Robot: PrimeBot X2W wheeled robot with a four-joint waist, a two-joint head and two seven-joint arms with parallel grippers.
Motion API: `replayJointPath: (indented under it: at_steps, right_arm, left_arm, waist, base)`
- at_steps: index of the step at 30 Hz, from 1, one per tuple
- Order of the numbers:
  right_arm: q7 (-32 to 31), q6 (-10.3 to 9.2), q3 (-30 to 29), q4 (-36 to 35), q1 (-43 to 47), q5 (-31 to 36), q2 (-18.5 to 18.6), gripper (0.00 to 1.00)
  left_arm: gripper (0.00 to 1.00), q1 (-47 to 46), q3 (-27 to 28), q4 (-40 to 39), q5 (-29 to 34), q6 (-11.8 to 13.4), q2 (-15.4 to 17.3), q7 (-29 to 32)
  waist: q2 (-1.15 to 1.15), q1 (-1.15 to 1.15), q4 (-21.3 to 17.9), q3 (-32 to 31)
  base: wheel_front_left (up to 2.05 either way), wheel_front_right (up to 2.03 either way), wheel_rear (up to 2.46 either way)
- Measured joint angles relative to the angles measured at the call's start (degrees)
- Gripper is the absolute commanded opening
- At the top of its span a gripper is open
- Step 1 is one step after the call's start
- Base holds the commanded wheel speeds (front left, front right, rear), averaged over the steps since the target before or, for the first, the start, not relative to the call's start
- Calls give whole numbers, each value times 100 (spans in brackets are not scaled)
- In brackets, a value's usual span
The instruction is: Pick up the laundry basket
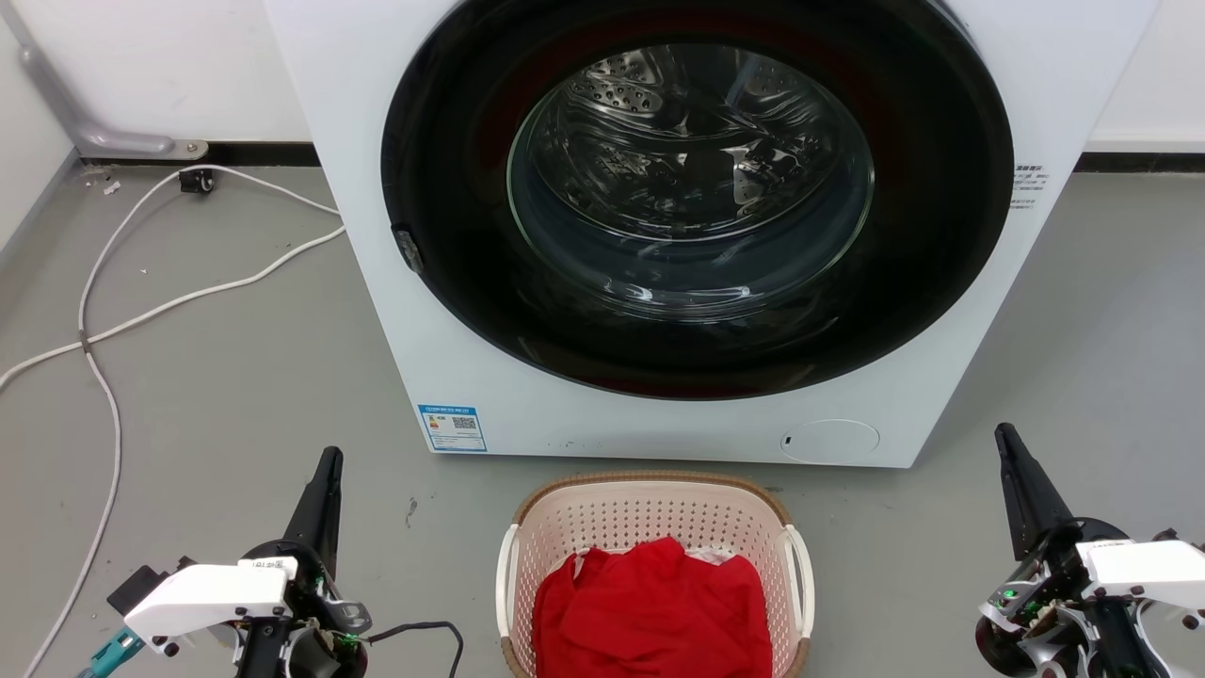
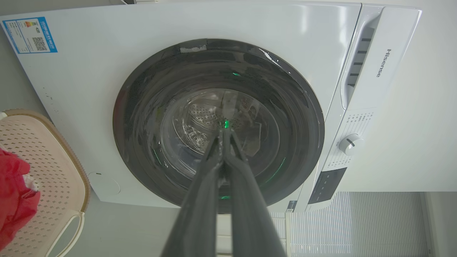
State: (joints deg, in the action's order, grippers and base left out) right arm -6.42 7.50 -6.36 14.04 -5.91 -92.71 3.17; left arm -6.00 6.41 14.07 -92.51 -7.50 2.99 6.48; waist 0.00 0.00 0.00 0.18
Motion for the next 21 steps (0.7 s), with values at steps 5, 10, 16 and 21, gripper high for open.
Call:
replayJointPath:
  at_steps: [5,10,16,21]
  right_arm:
    - [-1,0,-2,0,0,0,-1,0]
    - [-1,0,-3,0,0,0,-3,0]
    - [-2,0,-4,0,0,1,-4,0]
    - [0,0,0,52,34,-1,-7,100]
  left_arm:
    - [0,0,1,0,0,0,0,0]
    - [0,0,2,0,1,0,-1,0]
    - [0,0,3,0,1,0,-1,0]
    - [100,29,-7,48,0,2,-9,-2]
  waist:
    - [0,0,0,0]
    - [0,0,0,0]
    - [0,0,0,0]
    - [0,0,0,0]
  base:
    - [0,0,0]
    - [0,0,0]
    - [0,0,0]
    - [0,0,0]
